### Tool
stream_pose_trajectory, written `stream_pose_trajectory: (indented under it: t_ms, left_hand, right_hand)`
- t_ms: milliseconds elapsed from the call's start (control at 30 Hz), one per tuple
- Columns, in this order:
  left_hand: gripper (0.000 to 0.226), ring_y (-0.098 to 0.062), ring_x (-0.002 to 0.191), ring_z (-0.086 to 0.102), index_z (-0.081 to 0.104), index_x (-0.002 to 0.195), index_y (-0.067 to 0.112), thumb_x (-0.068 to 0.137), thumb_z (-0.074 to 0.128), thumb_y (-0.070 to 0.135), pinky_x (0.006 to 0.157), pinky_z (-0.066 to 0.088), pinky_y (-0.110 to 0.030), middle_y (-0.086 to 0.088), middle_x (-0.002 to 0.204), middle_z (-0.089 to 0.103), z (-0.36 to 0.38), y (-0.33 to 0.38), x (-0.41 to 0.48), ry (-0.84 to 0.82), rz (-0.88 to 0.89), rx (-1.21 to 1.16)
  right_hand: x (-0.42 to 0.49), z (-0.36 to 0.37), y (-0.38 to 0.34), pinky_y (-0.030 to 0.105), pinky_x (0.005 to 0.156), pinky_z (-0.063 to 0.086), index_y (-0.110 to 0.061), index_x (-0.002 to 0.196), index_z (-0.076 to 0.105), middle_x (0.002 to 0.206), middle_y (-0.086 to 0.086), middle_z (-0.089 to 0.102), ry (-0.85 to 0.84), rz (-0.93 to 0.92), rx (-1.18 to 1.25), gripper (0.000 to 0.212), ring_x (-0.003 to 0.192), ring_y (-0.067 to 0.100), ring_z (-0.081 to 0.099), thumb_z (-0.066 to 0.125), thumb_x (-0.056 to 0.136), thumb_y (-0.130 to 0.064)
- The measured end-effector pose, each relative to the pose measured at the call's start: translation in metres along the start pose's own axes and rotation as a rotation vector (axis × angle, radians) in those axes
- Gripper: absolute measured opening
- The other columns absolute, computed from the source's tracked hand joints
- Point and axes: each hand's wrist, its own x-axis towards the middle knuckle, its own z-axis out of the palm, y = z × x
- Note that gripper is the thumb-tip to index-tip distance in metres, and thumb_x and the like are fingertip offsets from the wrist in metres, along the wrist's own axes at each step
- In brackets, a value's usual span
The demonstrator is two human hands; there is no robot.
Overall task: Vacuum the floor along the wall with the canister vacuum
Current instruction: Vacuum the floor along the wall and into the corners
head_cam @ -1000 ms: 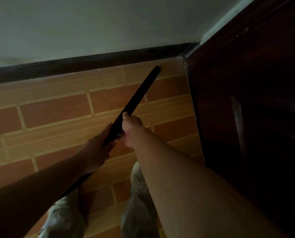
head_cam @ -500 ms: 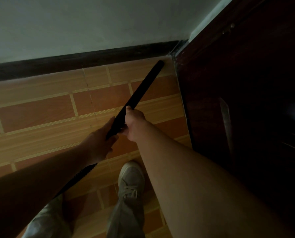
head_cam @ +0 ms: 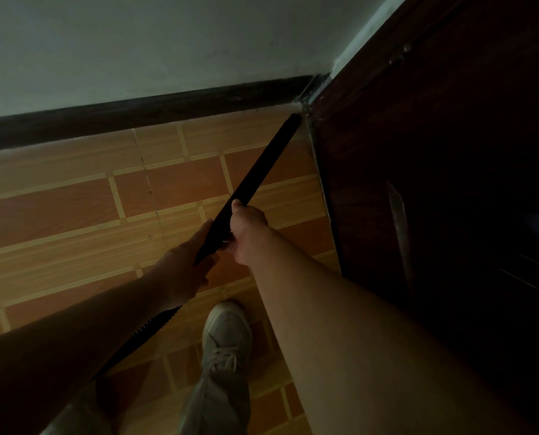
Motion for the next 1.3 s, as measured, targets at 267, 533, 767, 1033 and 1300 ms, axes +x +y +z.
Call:
stream_pose_trajectory:
  t_ms: [267, 533, 767, 1033, 1300]
  left_hand:
    - [0.074, -0.013, 0.077, 0.069, 0.001, 0.158, 0.045, 0.106, 0.048, 0.025, 0.054, 0.052, -0.021, 0.005, 0.123, 0.060, 0.000, 0.003, 0.010, 0.017, 0.008, 0.023]
    - [0.074, -0.012, 0.076, 0.067, 0.002, 0.158, 0.044, 0.105, 0.049, 0.021, 0.050, 0.046, -0.017, -0.004, 0.137, 0.057, 0.013, 0.001, 0.002, 0.008, -0.027, -0.032]
    - [0.072, -0.015, 0.079, 0.070, 0.002, 0.157, 0.047, 0.106, 0.048, 0.029, 0.065, 0.061, -0.035, 0.003, 0.112, 0.061, -0.003, 0.007, 0.010, 0.045, -0.018, 0.035]
    - [0.071, -0.013, 0.079, 0.069, 0.004, 0.157, 0.046, 0.106, 0.048, 0.024, 0.055, 0.055, -0.026, 0.004, 0.121, 0.057, 0.003, 0.001, -0.005, 0.036, -0.029, -0.030]
    - [0.070, -0.016, 0.082, 0.070, 0.004, 0.159, 0.044, 0.106, 0.047, 0.025, 0.060, 0.056, -0.030, -0.003, 0.126, 0.060, -0.002, 0.001, 0.001, 0.063, -0.018, -0.035]
  right_hand:
    - [0.004, -0.003, -0.006, 0.053, 0.088, 0.061, -0.008, 0.135, 0.051, 0.123, 0.018, 0.063, -0.004, -0.016, 0.021, 0.044, 0.112, 0.036, 0.066, 0.044, 0.109, -0.041]
    - [0.003, -0.011, 0.004, 0.052, 0.091, 0.060, -0.010, 0.137, 0.051, 0.124, 0.017, 0.062, -0.014, 0.016, 0.025, 0.042, 0.113, 0.036, 0.065, 0.044, 0.109, -0.041]
    - [0.003, -0.005, -0.012, 0.052, 0.086, 0.062, -0.008, 0.137, 0.050, 0.125, 0.019, 0.063, -0.016, 0.002, 0.030, 0.044, 0.111, 0.037, 0.067, 0.044, 0.109, -0.041]
    - [-0.001, -0.001, -0.004, 0.052, 0.088, 0.062, -0.008, 0.135, 0.052, 0.122, 0.017, 0.064, -0.023, 0.016, -0.032, 0.043, 0.109, 0.036, 0.067, 0.047, 0.108, -0.040]
    - [-0.003, 0.007, -0.011, 0.053, 0.082, 0.063, -0.008, 0.135, 0.051, 0.125, 0.018, 0.062, -0.001, -0.005, -0.050, 0.043, 0.109, 0.037, 0.067, 0.047, 0.107, -0.040]
